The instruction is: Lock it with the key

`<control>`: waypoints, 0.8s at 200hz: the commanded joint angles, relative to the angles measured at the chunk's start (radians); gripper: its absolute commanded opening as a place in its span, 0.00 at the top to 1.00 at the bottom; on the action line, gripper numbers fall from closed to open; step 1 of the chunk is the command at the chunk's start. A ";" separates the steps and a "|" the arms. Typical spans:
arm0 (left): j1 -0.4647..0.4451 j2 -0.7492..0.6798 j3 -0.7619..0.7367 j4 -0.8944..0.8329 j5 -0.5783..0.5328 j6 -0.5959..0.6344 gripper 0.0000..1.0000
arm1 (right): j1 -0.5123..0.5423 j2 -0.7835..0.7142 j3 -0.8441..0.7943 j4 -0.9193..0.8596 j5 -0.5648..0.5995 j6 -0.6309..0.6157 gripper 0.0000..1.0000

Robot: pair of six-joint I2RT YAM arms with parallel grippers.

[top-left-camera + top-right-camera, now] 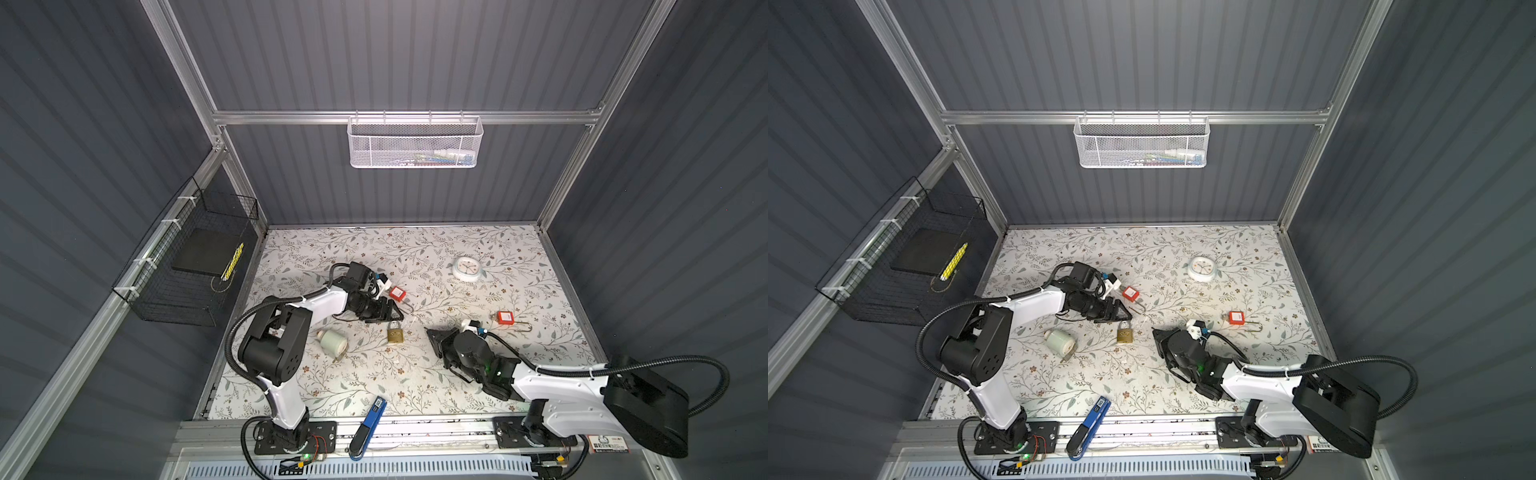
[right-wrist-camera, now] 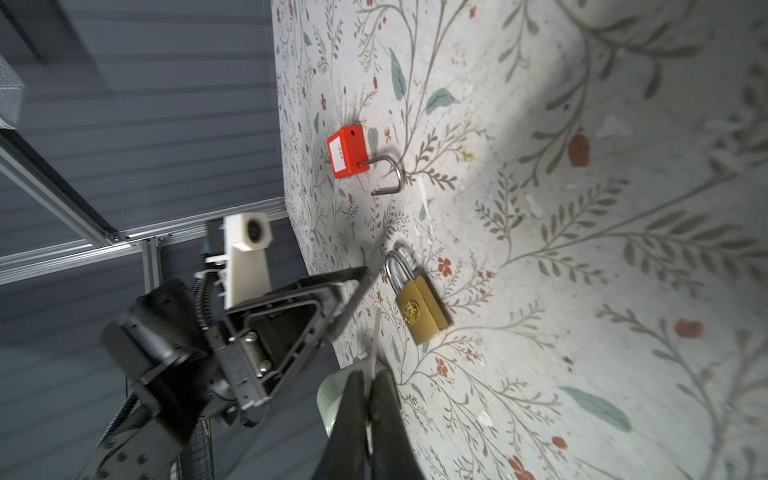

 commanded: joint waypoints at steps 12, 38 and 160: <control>0.012 -0.102 0.081 0.003 -0.060 -0.027 0.28 | 0.038 0.080 0.071 -0.009 0.041 0.073 1.00; 0.016 -0.123 0.071 0.000 -0.038 -0.017 0.28 | 0.052 0.153 0.112 0.008 0.037 0.084 1.00; 0.055 -0.174 0.017 -0.002 0.015 0.002 0.27 | 0.061 0.335 0.191 0.045 0.071 0.096 1.00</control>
